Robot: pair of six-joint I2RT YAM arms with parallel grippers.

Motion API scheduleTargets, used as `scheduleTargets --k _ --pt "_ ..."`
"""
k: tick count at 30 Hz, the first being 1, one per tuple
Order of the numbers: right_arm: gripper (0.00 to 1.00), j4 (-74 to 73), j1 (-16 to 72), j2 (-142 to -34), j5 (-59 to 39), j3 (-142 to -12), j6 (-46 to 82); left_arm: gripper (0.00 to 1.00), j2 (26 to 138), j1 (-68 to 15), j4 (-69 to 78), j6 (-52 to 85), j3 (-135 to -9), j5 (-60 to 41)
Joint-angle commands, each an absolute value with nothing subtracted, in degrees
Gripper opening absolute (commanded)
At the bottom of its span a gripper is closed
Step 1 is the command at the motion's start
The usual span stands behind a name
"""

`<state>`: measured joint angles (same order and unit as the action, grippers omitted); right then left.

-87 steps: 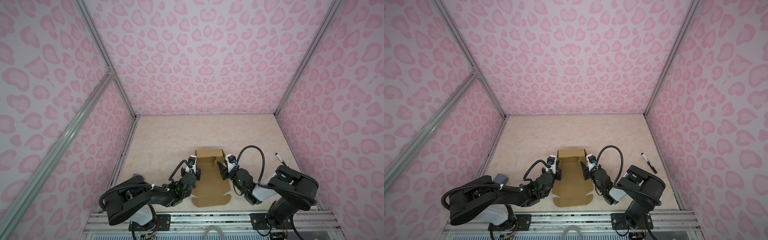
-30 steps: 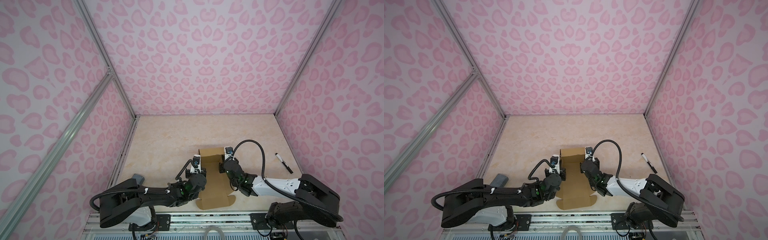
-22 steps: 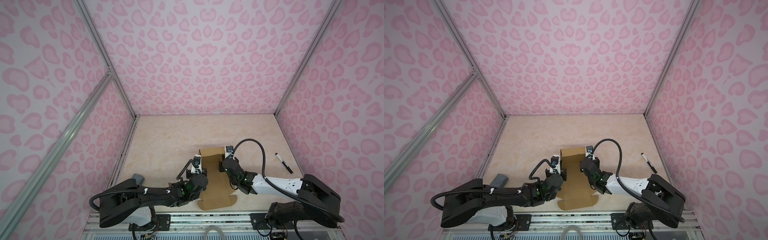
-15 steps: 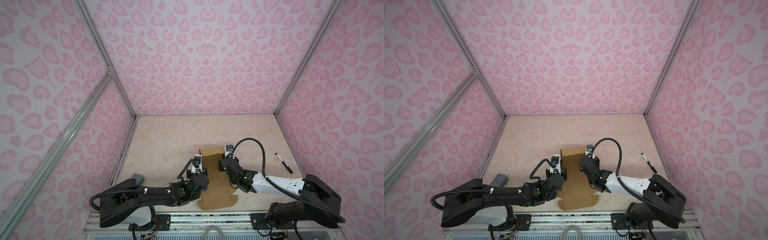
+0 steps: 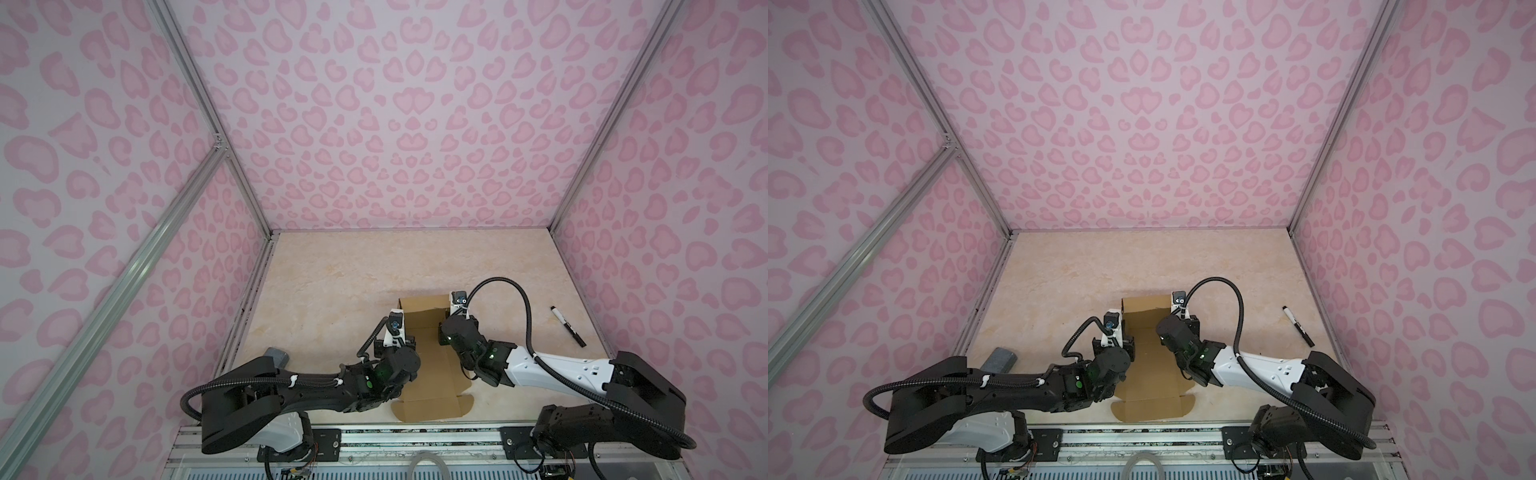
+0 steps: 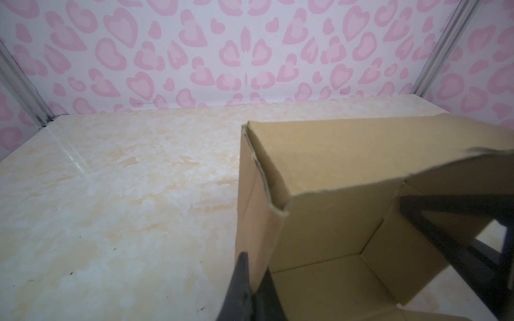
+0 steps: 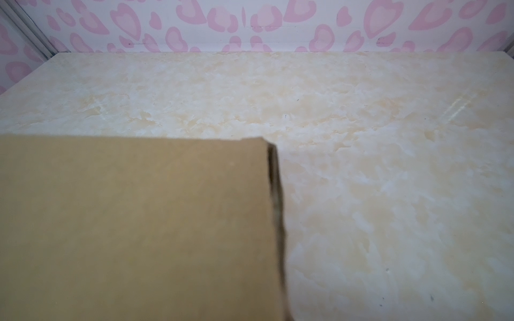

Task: Fold the paper box

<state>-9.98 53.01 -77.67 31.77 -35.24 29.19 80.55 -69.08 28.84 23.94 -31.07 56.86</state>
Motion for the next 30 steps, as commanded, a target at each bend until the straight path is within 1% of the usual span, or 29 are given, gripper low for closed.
scheduleTargets --k 1,7,14,18,22,27,30 --pt "0.0 -8.8 53.31 -77.54 30.14 -35.2 28.78 0.04 80.64 -69.25 31.59 24.52 -32.04 56.43" --pt "0.0 -9.01 53.28 -76.86 30.06 -34.73 28.3 0.04 81.19 -69.19 31.32 24.44 -32.27 56.24" --pt "0.0 -9.42 53.26 -75.59 30.57 -33.93 27.91 0.18 80.29 -68.72 32.09 23.91 -31.2 55.56" --pt "0.0 -9.58 53.27 -75.42 30.83 -33.82 27.64 0.23 79.51 -68.23 32.34 23.86 -30.5 54.94" --pt "0.0 -9.74 53.27 -75.49 31.0 -33.86 27.46 0.32 78.85 -67.86 32.59 23.75 -30.15 54.0" --pt "0.0 -9.84 53.24 -75.0 31.95 -33.75 26.66 0.35 76.81 -67.68 32.58 23.36 -29.28 53.25" --pt "0.0 -9.6 53.1 -74.28 32.61 -33.57 25.77 0.44 74.22 -67.68 32.45 23.05 -27.75 50.89"
